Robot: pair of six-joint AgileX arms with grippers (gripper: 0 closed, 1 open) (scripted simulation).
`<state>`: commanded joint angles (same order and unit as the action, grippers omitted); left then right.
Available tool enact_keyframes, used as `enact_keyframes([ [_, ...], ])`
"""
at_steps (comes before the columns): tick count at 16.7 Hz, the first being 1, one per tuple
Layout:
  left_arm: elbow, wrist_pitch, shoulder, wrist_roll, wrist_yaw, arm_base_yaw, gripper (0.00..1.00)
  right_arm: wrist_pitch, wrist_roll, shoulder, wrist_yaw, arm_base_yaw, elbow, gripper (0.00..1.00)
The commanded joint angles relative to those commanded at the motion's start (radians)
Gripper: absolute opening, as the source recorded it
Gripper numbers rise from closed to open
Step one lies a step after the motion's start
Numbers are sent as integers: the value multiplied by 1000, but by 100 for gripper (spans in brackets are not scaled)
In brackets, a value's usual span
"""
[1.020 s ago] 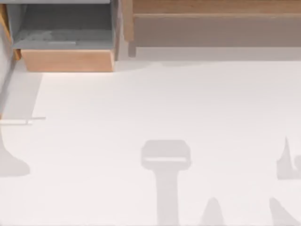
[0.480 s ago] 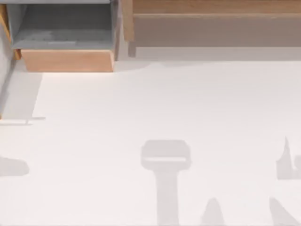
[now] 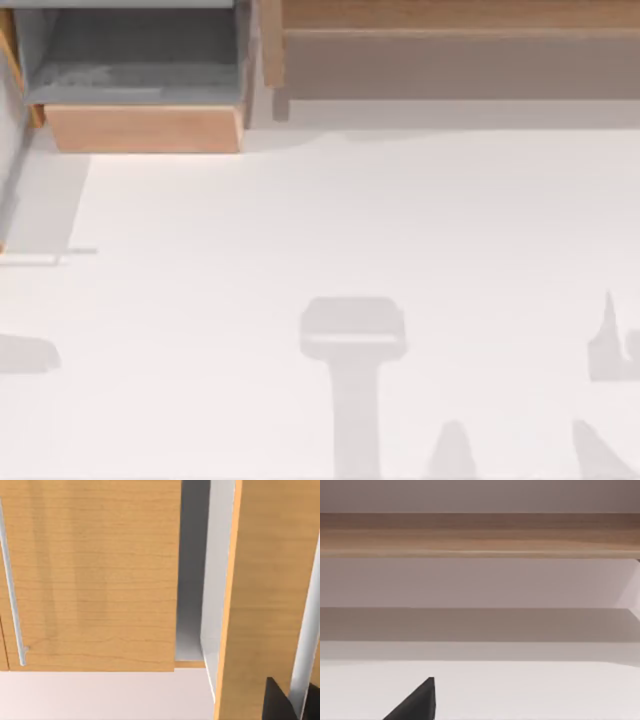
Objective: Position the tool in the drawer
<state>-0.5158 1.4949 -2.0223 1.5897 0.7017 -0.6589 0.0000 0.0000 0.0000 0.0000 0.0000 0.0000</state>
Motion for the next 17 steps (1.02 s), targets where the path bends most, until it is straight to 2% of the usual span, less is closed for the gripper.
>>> enact_keyframes([
  [4, -36, -32, -29, -4, -19, 21, 0, 0, 0, 0, 0, 0, 0, 100],
  [10, -209, -125, -96, -8, -115, 112, 0, 0, 0, 0, 0, 0, 0, 100],
  [17, -253, -163, -129, -10, -131, 134, 0, 0, 0, 0, 0, 0, 0, 100],
])
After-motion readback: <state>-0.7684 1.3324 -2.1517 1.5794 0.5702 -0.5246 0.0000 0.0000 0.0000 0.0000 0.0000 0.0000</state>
